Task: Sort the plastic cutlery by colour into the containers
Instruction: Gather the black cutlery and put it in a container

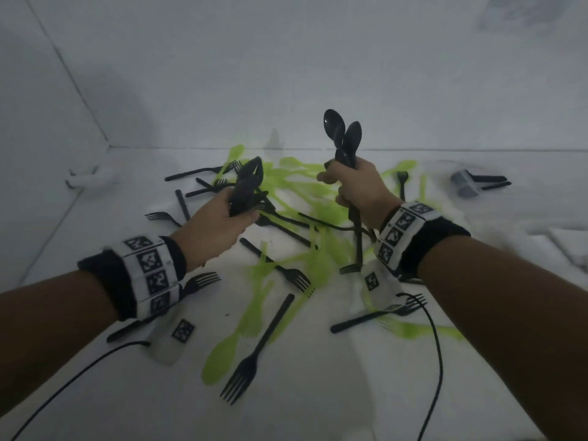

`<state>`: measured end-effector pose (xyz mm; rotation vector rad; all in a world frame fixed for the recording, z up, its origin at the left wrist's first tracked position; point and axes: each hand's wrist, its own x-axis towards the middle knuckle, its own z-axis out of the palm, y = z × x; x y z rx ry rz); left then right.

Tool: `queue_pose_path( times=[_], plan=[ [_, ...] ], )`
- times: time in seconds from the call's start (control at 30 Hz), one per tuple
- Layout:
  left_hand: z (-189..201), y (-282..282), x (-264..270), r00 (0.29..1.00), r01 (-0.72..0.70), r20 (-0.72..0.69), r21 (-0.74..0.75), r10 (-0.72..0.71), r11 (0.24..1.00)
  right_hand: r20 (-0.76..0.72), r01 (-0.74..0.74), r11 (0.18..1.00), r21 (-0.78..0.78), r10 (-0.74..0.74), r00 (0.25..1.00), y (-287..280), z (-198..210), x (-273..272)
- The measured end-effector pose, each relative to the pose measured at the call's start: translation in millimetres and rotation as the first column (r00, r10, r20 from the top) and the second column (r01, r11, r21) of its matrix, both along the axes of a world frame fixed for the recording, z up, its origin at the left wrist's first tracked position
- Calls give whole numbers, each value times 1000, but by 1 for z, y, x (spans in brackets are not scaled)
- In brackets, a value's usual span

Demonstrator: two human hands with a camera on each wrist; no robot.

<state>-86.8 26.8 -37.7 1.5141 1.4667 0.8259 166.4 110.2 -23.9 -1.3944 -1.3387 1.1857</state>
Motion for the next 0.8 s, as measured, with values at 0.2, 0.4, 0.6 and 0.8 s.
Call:
queue_pose_path(
  times=[0.2, 0.4, 0.6, 0.8],
  plan=[
    [5, 35, 60, 923, -93, 353, -187, 155, 978, 67, -111, 992, 65, 107, 992, -51, 0, 34],
    [9, 55, 126, 833, 34, 511, -430, 213, 902, 82, -192, 980, 43, 188, 979, -107, 8, 51],
    [1, 50, 157, 800, 225, 600, -338, 25, 914, 77, -325, 945, -26, 326, 942, -125, -12, 83],
    [15, 44, 187, 961, -156, 234, 24, 146, 987, -179, 27, 1000, 4, -26, 983, -106, -23, 146]
  ],
)
